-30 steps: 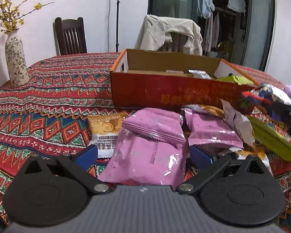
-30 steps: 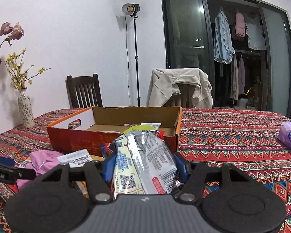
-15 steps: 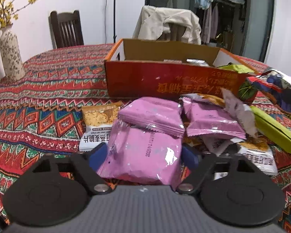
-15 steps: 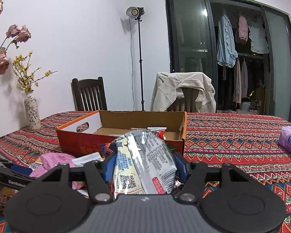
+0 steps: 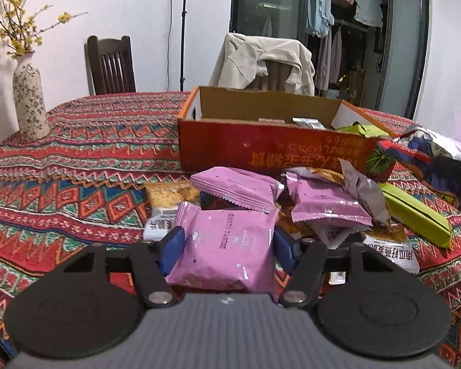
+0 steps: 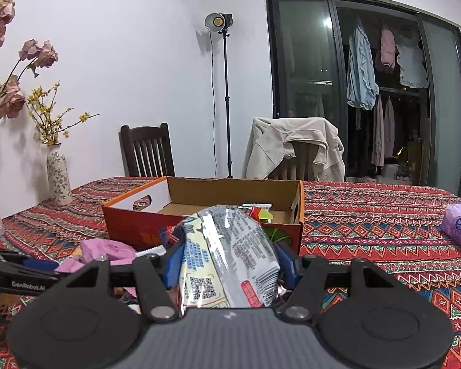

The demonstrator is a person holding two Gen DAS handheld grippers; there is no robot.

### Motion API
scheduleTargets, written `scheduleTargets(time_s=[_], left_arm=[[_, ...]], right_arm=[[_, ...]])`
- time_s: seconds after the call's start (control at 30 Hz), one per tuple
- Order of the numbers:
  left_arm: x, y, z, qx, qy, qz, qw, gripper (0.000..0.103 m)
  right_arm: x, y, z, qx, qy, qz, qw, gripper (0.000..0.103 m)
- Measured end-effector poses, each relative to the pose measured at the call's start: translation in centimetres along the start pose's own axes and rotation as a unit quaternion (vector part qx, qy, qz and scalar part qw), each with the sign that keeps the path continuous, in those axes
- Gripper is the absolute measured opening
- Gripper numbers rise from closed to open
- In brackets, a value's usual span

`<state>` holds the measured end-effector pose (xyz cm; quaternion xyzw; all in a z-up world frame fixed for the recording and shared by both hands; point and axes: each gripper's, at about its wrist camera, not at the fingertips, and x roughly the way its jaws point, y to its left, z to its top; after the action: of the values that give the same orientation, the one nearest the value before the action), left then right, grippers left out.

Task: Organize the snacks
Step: 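Grasp a pink packet with the left gripper while the right holds the silver packet, then carry the pink and silver-red packets into the cardboard box and open both grippers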

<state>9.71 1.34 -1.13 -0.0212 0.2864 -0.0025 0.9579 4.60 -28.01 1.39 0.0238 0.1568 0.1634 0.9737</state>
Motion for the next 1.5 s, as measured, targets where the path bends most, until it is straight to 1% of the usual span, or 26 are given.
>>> scheduleTargets(time_s=[0.2,0.4,0.57,0.73,0.83,1.03,1.13,1.27,1.5], left_arm=[[-1.7,0.1,0.8,0.002,-0.029,0.005,0.9996,0.063],[-2.8,-0.7,2.3,0.011,-0.062,-0.001,0.9980,0.063],[-2.8,-1.8,4.6,0.015,-0.090,-0.004,0.9959,0.063],[-2.4,-3.3,7.2,0.023,-0.119,-0.011,0.9925,0.063],[-1.6,-4.2,8.9,0.025,-0.134,-0.008,0.9906,0.063],[0.8,-5.0,11.9,0.020,-0.148,0.003,0.9888,0.063],[2.2,-5.0,13.3,0.010,-0.145,0.005,0.9894,0.063],[4.4,-4.8,14.9,0.002,-0.143,0.018,0.9896,0.063],[8.9,-3.7,16.2,-0.024,-0.129,0.038,0.9907,0.063]], right_arm=[[-0.1,0.0,0.3,-0.001,-0.003,-0.001,1.000,0.061],[0.2,0.4,0.8,-0.003,-0.008,0.002,1.000,0.061],[0.9,0.5,2.1,-0.006,-0.020,0.002,1.000,0.061],[2.8,0.4,4.1,0.001,-0.026,-0.003,1.000,0.061],[4.4,0.2,5.5,0.009,-0.027,-0.008,1.000,0.061],[7.4,0.0,7.7,0.015,-0.027,-0.023,0.999,0.061],[9.1,-0.1,8.6,0.020,-0.024,-0.032,0.999,0.061],[11.6,-0.3,9.6,0.024,-0.012,-0.039,0.999,0.061],[16.1,-0.6,9.6,0.037,0.005,-0.053,0.998,0.061]])
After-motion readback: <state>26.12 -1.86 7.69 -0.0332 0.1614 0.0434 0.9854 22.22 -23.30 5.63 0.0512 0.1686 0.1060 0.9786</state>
